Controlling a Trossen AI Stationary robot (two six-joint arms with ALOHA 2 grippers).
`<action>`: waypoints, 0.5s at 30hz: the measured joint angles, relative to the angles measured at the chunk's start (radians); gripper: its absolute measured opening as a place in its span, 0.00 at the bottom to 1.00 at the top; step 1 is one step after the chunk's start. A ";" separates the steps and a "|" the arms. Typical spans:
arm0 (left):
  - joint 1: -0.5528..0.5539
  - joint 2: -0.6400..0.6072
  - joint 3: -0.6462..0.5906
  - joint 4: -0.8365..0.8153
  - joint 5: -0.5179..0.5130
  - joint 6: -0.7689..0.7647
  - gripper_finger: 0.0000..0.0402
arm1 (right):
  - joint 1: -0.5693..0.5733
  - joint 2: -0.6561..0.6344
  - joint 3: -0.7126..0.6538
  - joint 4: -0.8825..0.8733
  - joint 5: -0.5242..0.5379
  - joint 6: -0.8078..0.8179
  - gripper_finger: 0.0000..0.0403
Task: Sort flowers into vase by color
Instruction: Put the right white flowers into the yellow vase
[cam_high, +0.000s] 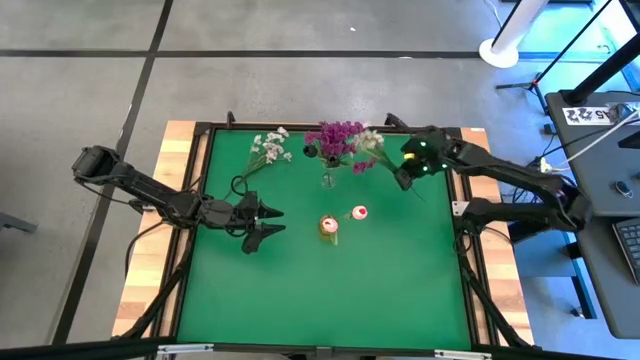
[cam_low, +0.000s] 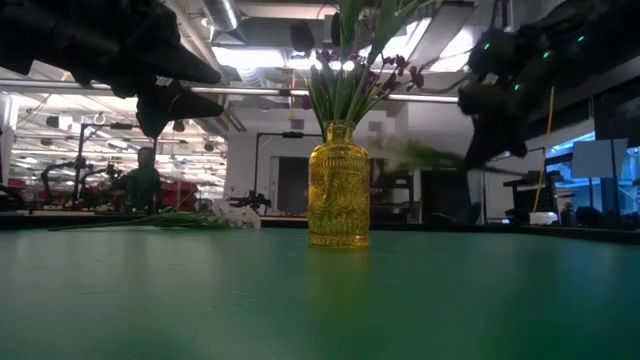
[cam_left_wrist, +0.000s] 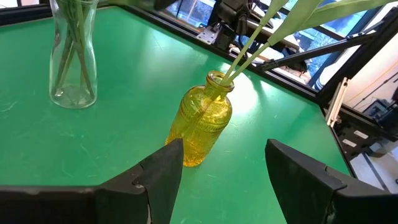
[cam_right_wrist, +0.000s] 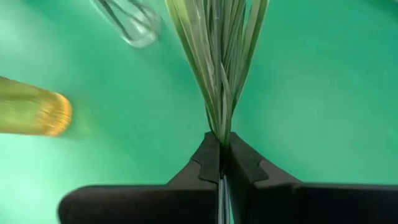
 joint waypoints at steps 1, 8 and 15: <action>0.000 0.000 0.000 0.000 0.000 0.000 0.55 | 0.000 -0.029 0.000 -0.002 -0.004 0.009 0.02; 0.000 0.000 0.000 0.000 0.000 0.000 0.55 | 0.000 -0.257 0.001 -0.016 -0.028 0.040 0.02; 0.000 0.000 0.000 0.001 -0.022 -0.002 0.55 | 0.000 -0.470 0.002 0.045 -0.132 0.068 0.03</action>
